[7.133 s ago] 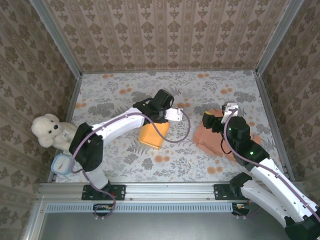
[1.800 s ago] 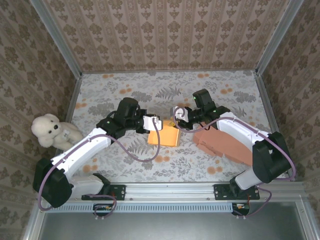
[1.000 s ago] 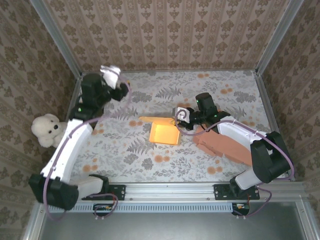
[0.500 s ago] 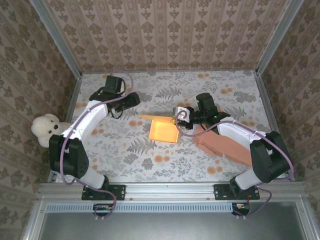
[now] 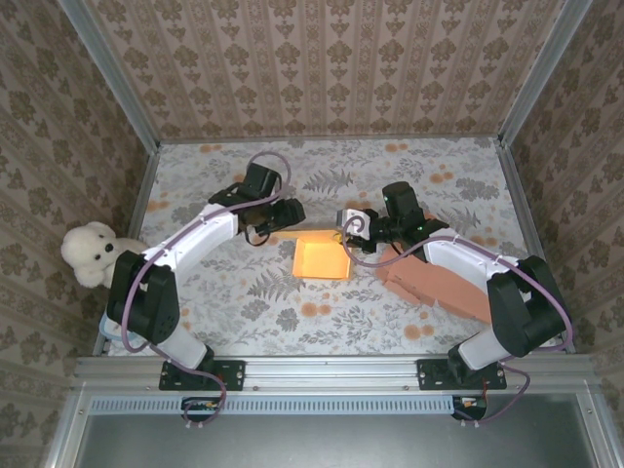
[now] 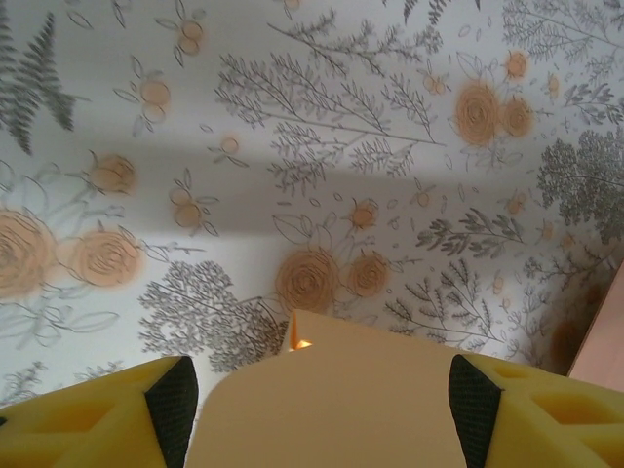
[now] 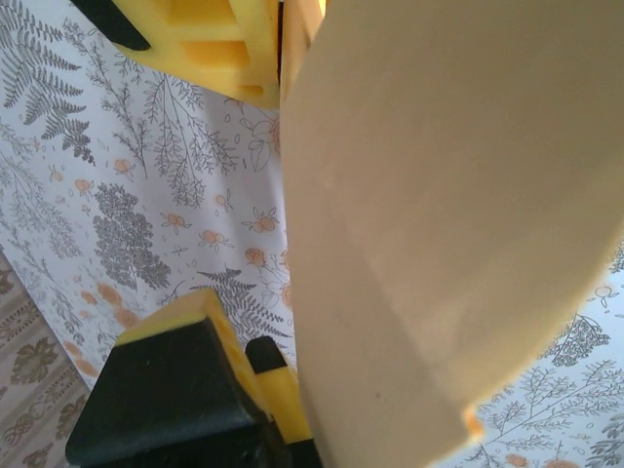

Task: Fold the paper box

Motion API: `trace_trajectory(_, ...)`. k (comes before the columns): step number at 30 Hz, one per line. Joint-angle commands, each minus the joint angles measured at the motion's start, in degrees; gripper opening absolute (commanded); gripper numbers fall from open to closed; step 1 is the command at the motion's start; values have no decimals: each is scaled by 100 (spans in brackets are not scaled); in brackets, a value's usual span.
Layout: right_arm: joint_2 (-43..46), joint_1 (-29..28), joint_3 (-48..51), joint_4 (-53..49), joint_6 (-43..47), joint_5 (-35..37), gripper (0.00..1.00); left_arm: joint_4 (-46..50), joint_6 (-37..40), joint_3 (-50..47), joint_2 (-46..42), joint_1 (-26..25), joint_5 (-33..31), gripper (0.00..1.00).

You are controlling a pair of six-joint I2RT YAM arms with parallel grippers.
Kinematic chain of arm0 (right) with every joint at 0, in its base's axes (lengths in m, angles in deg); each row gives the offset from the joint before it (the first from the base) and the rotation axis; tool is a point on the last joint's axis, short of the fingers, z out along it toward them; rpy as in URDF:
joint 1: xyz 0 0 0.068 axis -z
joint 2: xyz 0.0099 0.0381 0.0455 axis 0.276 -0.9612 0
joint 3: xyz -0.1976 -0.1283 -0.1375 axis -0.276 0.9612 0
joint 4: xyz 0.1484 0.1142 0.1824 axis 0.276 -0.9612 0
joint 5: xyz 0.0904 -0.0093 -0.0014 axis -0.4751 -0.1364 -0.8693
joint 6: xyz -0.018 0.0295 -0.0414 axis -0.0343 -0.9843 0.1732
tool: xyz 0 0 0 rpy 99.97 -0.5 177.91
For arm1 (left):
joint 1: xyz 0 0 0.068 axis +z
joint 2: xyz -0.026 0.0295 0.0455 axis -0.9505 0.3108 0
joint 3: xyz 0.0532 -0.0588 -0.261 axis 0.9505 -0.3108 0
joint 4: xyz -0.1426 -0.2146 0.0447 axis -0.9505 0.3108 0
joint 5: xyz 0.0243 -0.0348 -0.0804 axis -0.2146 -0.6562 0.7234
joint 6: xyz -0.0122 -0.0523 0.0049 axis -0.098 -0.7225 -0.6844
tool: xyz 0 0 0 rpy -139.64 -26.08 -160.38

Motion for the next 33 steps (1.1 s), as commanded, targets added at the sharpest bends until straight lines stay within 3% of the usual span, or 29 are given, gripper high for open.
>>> trace_trajectory(1, -86, -38, 64, -71, 64, 112, 18, -195, -403, -105, 23, -163, -38, 72)
trace_trajectory(8, -153, -190, 123, -168, 193, 398, 18, -188, -973, -99, -98, -538, -416, 72)
trace_trajectory(14, -32, -231, 404, 397, -87, 450, 17, 135, -549, 92, -241, -376, -1016, 74)
trace_trajectory(18, -66, -231, 582, 779, -216, 474, 17, 122, -334, -200, -333, 207, -844, 77)
trace_trajectory(23, -246, -214, 688, 1013, -236, 468, 17, -205, -586, -783, -368, 860, -368, 86)
trace_trajectory(33, -398, -197, 744, 1101, -233, 466, 17, -769, -938, -798, -126, 577, -20, 87)
